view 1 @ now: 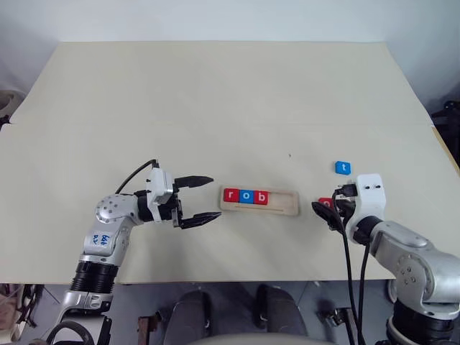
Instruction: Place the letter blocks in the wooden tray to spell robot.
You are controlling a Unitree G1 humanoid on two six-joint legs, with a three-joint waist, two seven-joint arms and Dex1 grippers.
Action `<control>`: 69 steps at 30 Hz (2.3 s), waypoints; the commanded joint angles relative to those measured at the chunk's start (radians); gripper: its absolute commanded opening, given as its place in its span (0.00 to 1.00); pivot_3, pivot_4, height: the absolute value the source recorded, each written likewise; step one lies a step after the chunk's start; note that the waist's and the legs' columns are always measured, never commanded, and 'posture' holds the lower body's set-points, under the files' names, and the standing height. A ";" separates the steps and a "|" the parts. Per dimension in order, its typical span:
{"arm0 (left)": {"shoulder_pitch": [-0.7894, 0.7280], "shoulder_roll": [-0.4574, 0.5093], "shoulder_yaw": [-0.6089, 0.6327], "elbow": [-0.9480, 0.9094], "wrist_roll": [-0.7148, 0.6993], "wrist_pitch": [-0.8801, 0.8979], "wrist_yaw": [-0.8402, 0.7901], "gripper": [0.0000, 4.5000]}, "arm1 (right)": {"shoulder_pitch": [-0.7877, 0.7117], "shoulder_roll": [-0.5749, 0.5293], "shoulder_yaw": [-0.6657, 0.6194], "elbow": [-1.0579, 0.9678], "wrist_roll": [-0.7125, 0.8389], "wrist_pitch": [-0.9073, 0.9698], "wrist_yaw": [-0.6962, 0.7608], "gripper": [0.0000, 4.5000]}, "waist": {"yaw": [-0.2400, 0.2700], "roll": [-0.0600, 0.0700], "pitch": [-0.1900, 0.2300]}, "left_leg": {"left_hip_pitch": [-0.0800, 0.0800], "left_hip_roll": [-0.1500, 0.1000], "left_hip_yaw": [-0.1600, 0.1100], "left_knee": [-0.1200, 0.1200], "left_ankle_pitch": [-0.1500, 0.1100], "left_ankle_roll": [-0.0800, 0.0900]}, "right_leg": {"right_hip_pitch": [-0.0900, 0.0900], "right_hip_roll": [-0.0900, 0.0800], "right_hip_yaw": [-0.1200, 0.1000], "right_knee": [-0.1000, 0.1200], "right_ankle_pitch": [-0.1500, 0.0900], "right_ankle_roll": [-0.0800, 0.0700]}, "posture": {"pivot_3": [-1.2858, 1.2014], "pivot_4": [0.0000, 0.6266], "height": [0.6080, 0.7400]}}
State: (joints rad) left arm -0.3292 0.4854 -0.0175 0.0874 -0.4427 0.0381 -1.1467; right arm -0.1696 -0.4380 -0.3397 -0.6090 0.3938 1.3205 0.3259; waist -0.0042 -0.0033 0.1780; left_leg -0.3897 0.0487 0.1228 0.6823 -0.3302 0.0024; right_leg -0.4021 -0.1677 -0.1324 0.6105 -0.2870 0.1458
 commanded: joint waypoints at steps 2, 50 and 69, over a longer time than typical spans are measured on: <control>-0.001 0.011 0.018 -0.037 -0.001 -0.017 0.002 1.00 | -0.031 -0.203 0.021 0.102 0.044 -0.195 0.235 0.99 | 0.000 0.000 0.000 | 0.000 0.000 0.000 0.000 0.000 0.000 | 0.000 0.000 0.000 0.000 0.000 0.000 | 0.52 0.24 1.00; 0.115 0.037 0.035 -0.271 -0.018 0.065 0.135 1.00 | -0.461 -0.300 0.563 0.667 -0.225 -0.907 0.966 0.32 | 0.003 -0.001 0.001 | 0.001 0.000 -0.001 0.002 0.000 -0.001 | 0.004 0.000 -0.003 -0.002 0.000 0.001 | 0.52 0.24 1.00; 0.150 0.038 0.053 -0.274 -0.013 0.048 0.137 1.00 | -0.439 -0.317 0.566 0.657 -0.218 -0.911 0.979 1.00 | 0.002 -0.001 0.001 | 0.001 0.000 -0.001 0.002 0.000 -0.001 | 0.004 0.000 -0.002 -0.001 0.000 0.001 | 0.52 0.24 1.00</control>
State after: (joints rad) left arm -0.1828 0.5217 0.0215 -0.1535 -0.4458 0.1051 -1.0087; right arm -0.6115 -0.7316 0.2611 0.0818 0.1591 0.4155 1.2950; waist -0.0022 -0.0045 0.1789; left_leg -0.3884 0.0490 0.1218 0.6842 -0.3297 0.0016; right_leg -0.3983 -0.1677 -0.1347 0.6091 -0.2865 0.1465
